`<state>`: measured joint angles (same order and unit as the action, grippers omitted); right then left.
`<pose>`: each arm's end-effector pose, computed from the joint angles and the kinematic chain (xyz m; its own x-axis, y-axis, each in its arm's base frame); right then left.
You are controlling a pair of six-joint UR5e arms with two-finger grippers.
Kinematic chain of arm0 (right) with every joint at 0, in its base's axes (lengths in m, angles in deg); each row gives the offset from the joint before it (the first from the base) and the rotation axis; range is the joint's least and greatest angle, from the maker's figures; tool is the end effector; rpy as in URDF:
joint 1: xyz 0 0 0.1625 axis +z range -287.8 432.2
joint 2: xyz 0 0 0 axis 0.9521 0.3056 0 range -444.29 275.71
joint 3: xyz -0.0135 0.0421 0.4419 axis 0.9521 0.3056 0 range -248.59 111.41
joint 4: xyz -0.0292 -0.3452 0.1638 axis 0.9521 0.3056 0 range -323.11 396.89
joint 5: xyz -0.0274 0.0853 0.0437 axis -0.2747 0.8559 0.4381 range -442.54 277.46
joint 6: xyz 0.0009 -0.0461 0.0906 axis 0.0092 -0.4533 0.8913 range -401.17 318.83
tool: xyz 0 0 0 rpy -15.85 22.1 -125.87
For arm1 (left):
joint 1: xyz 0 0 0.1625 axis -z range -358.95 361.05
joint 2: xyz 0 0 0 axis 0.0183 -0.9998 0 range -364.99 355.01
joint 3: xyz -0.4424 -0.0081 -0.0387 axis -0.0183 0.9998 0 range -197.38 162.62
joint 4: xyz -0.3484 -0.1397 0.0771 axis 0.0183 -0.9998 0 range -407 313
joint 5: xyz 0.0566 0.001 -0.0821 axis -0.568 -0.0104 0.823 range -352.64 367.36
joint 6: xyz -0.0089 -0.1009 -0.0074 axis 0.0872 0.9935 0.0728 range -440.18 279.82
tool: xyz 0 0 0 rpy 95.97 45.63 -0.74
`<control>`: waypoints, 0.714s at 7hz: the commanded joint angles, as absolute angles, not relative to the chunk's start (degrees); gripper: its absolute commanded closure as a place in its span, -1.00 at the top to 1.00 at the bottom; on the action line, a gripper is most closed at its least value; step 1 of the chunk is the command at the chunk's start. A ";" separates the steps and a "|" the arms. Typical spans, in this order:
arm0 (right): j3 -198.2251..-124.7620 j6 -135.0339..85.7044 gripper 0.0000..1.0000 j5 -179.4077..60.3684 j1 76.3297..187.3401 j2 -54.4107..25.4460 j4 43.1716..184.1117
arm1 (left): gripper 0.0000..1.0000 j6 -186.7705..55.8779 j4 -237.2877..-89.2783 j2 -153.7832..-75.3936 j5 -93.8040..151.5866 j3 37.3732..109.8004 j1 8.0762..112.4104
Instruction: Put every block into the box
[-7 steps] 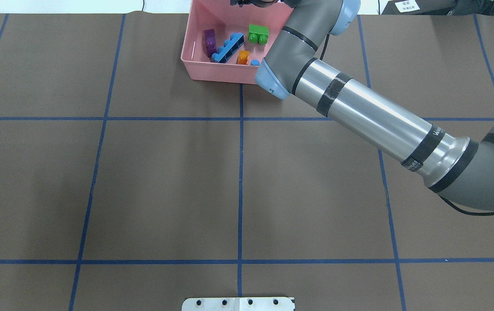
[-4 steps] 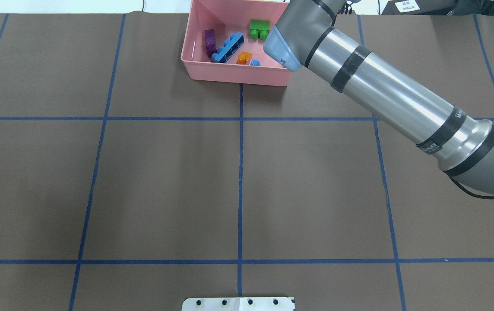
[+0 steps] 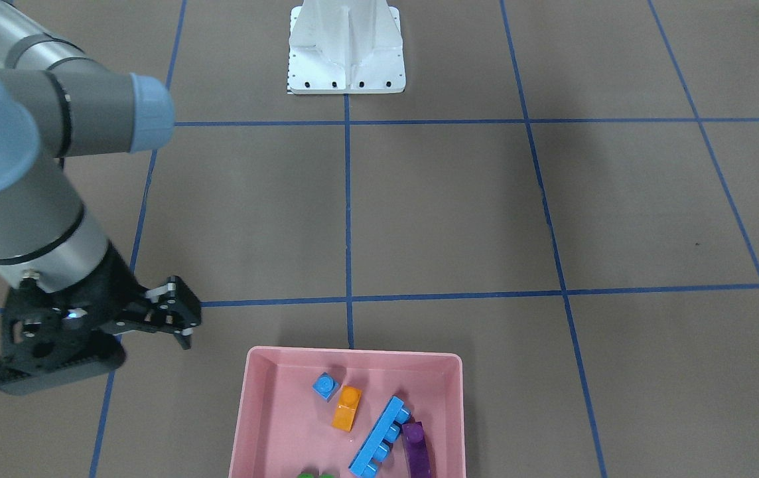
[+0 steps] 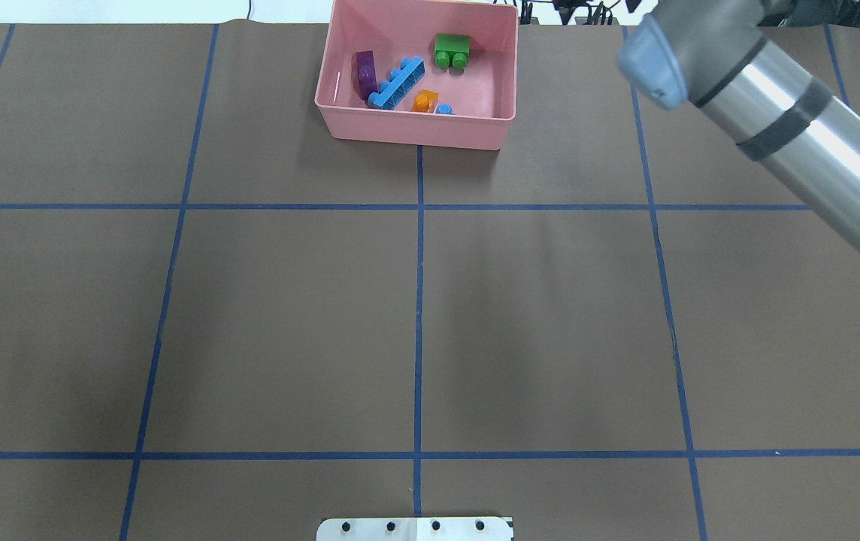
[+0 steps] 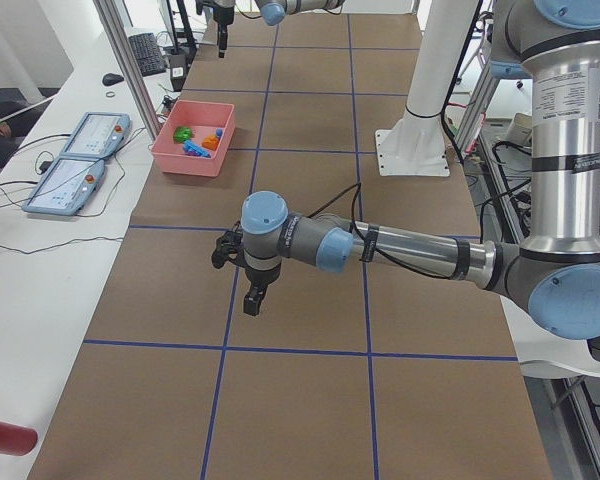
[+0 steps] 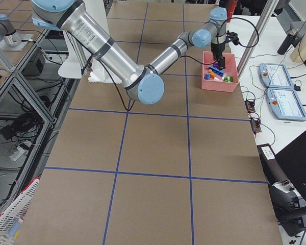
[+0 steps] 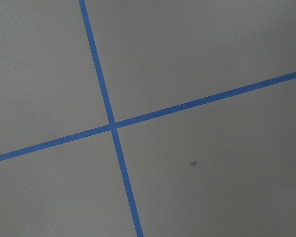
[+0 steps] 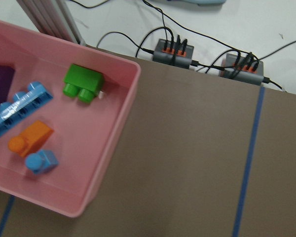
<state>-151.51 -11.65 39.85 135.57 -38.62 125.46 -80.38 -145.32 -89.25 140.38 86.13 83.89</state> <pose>-0.2558 -0.6859 0.2674 0.6986 -0.2461 0.6719 0.0066 0.9412 0.3378 -0.0103 -0.4325 0.5995 0.7014 0.2820 -0.6546 -0.1222 0.9524 0.2793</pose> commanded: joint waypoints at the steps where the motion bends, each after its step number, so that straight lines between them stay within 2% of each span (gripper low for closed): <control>1: -158.03 -21.29 1.00 46.39 141.54 -22.06 125.40 | 1.00 -81.06 -145.79 -88.67 140.69 85.80 85.07; 2: -160.67 -21.39 1.00 46.83 143.03 -14.84 125.05 | 1.00 -81.49 -145.97 -88.75 140.69 85.63 87.33; 5: -162.00 -21.13 1.00 47.00 144.98 -2.34 116.37 | 1.00 -81.50 -145.97 -88.58 140.78 85.10 88.06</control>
